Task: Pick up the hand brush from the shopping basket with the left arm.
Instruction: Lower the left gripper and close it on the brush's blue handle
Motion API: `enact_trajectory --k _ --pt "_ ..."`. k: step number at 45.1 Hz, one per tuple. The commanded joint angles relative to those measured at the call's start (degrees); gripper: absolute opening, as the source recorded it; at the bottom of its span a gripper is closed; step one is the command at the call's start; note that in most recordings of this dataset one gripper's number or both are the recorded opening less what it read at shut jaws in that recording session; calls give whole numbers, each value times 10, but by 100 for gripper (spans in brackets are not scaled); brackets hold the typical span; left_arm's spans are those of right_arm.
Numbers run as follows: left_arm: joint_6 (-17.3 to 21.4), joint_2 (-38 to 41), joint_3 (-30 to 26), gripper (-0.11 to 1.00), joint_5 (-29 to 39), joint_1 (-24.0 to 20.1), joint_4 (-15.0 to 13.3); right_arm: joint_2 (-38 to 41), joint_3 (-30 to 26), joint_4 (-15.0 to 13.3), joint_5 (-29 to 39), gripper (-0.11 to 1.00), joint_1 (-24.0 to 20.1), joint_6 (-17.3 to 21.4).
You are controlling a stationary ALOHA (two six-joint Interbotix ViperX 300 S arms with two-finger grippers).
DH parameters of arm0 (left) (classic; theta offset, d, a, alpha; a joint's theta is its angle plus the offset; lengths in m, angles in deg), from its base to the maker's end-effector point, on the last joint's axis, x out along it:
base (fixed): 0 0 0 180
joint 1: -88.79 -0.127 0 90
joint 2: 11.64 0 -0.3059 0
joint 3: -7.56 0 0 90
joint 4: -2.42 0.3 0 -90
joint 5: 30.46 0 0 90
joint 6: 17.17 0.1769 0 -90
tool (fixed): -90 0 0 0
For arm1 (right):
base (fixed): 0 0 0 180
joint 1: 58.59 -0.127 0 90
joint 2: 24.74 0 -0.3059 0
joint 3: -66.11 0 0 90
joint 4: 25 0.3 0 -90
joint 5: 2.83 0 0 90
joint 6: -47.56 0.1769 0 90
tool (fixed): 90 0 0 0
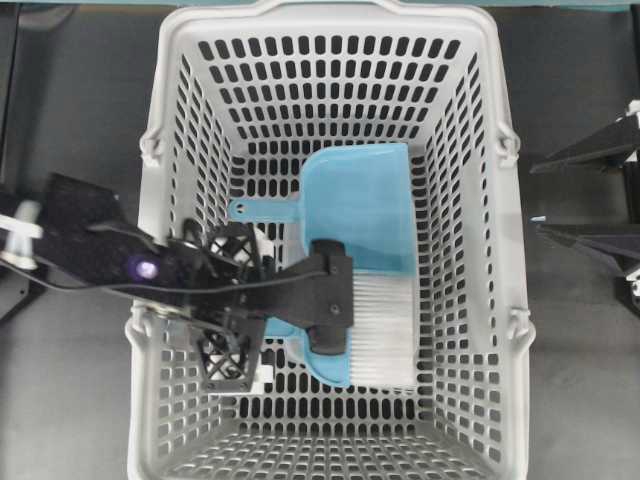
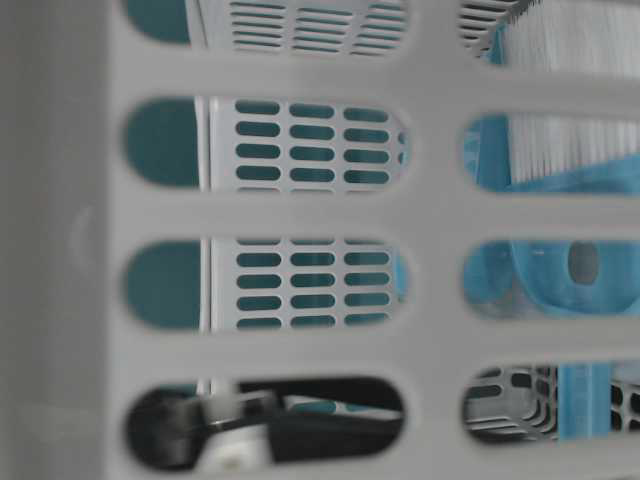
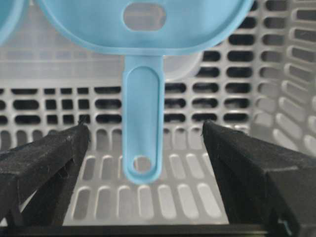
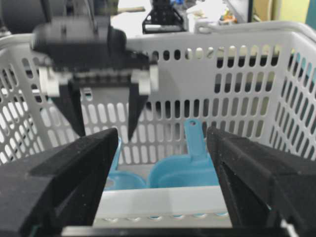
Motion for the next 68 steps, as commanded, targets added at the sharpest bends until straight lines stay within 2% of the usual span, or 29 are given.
enact_trajectory --k 1,30,54,59,62,68 --pt "0 9 -3 90 -9 1 1 3 -11 3 -3 70 -1 -1" --pt "4 46 61 90 -111 -1 2 3 -7 3 -3 70 -1 0" --pt "0 47 57 89 -118 -1 2 3 -3 3 -3 70 -1 0" --pt "-1 47 56 83 -118 0 1 3 0 3 -3 70 -1 0" --pt "-1 48 56 72 -123 1 2 3 1 3 -3 70 -1 1" --pt "4 47 55 32 -125 3 1 3 4 4 -3 70 -1 1"
